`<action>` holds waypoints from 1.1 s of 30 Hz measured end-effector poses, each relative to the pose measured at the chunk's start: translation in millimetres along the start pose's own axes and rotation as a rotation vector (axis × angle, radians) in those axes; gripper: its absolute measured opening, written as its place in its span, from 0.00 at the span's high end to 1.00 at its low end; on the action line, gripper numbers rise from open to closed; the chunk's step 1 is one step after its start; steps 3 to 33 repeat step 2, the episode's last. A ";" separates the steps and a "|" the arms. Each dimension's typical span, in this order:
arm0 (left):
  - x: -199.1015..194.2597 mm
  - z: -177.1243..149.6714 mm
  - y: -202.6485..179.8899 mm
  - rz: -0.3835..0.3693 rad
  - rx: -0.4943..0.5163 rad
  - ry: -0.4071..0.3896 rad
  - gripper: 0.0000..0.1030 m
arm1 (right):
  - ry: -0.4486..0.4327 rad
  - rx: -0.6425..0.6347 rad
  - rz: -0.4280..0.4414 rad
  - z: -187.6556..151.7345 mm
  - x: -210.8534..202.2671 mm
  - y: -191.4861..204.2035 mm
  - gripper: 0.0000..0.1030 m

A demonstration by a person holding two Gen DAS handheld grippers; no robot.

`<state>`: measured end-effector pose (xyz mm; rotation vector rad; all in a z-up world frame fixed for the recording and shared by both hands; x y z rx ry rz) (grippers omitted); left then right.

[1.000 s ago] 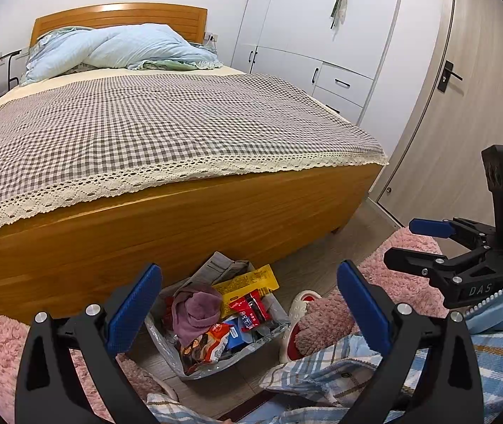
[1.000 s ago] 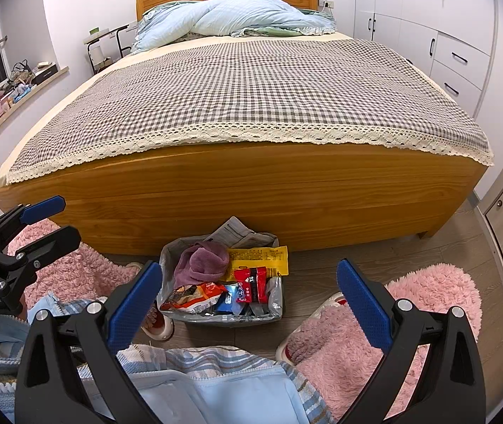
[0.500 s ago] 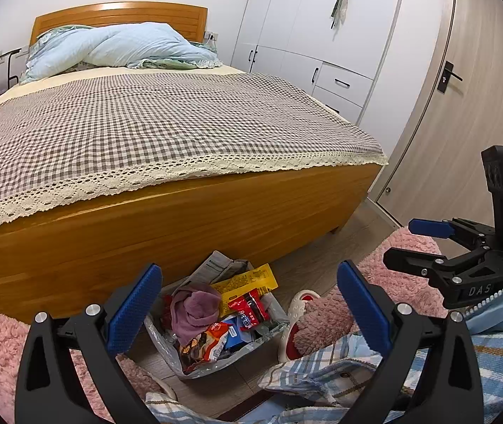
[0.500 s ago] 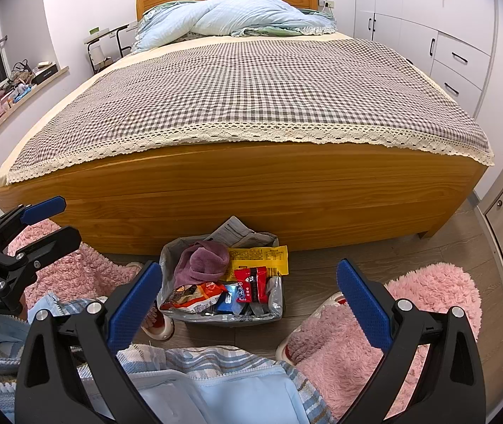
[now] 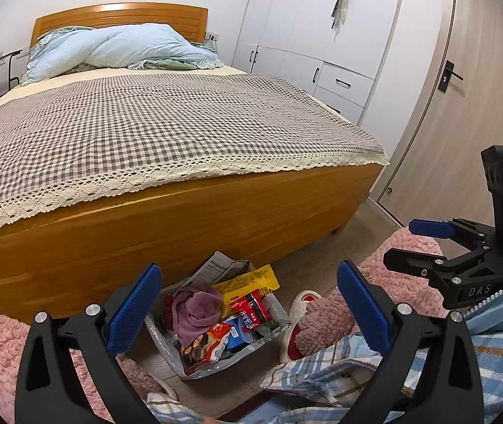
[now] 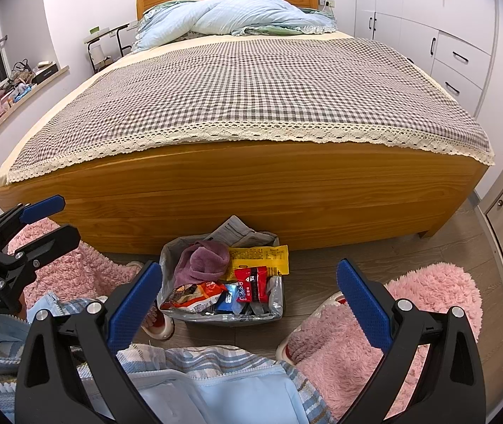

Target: Collect trash

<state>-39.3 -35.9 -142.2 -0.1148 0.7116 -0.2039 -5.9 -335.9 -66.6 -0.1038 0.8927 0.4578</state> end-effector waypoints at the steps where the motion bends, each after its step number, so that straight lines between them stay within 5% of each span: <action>1: 0.4 0.1 0.3 0.001 -0.002 0.001 0.07 | 0.001 -0.001 0.001 -0.7 0.3 -0.8 0.08; 33: 0.7 0.1 0.8 0.001 -0.003 0.002 0.07 | 0.002 -0.001 0.002 -0.7 0.6 -0.9 0.08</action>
Point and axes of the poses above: each gripper's, at about its wrist camera, not at the fingertips, and x roughly the way its jaws point, y to its left, z to its top, the point moved 4 cm from there along x, roughly the way its jaws point, and after that the axes turned 3 degrees about x, right-handed, at the moved point
